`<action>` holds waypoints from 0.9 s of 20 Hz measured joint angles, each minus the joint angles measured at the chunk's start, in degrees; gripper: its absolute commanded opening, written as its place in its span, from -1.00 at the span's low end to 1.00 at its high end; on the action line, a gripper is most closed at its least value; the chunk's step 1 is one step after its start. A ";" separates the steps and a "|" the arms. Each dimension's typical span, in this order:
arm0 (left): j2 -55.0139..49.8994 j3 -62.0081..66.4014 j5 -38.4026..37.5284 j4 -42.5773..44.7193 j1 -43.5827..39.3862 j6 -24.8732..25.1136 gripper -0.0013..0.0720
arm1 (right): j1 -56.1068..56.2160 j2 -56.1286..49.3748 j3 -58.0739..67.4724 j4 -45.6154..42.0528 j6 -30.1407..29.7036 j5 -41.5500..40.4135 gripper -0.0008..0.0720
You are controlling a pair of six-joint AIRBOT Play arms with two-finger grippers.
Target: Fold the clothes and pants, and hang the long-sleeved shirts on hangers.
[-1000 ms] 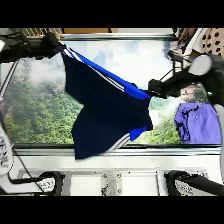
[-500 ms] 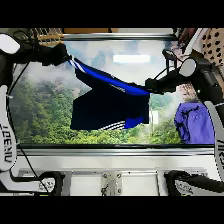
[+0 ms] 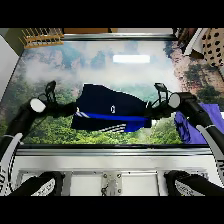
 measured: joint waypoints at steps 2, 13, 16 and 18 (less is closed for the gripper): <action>-0.17 -5.68 3.80 -1.01 -0.02 0.00 -0.95 | 1.40 0.15 -3.98 0.15 0.24 -2.27 -0.91; -3.91 -10.19 6.58 -2.08 -0.02 0.17 0.09 | 3.76 -0.63 -11.04 2.38 1.49 -6.43 0.56; 0.39 -10.21 5.70 -1.88 -0.02 0.17 0.14 | 2.54 1.92 -10.45 6.86 -1.66 -5.97 0.65; 4.98 -10.21 4.09 -1.86 -0.02 0.17 0.14 | -0.15 5.29 -9.33 10.38 -4.98 -3.26 0.94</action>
